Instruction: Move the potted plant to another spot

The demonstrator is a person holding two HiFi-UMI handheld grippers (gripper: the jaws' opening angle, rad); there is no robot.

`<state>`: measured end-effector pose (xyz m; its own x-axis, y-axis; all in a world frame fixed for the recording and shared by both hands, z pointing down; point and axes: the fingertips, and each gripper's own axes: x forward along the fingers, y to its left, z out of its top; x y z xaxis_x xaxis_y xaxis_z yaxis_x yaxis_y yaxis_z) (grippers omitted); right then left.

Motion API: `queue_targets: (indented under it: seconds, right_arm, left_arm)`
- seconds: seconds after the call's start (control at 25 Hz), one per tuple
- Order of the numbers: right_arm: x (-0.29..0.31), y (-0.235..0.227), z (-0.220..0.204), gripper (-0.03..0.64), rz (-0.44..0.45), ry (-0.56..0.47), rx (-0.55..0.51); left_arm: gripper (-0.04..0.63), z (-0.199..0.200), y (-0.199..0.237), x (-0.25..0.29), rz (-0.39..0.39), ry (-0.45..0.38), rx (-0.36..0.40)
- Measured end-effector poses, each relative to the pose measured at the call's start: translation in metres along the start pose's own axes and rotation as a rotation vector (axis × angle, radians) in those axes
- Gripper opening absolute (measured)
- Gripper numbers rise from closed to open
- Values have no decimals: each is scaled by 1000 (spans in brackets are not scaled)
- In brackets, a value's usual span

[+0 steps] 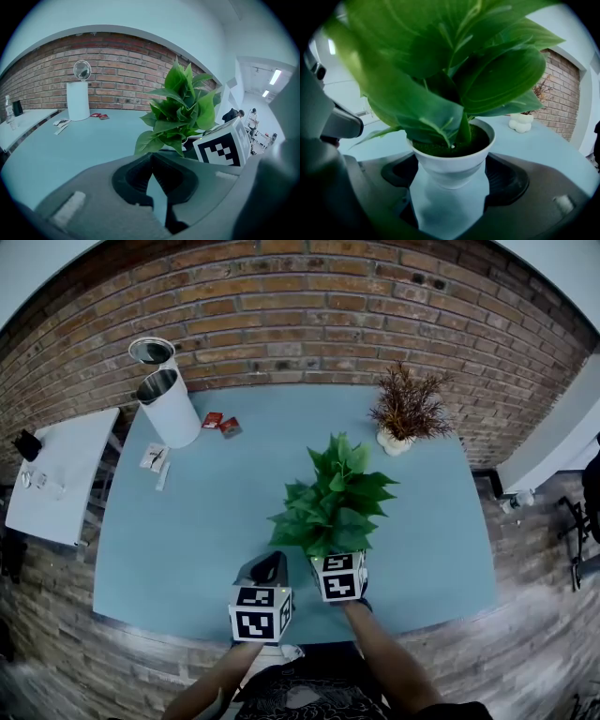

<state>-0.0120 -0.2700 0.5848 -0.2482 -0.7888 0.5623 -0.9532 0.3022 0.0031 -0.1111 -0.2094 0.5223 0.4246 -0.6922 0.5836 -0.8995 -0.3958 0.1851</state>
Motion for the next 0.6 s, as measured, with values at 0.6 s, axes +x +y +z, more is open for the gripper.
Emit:
queue_targets:
  seconds: [0.6]
  right_arm:
    - [-31, -18, -25, 445, -56, 19, 70]
  left_arm:
    - [0, -7, -35, -7, -82, -12, 44]
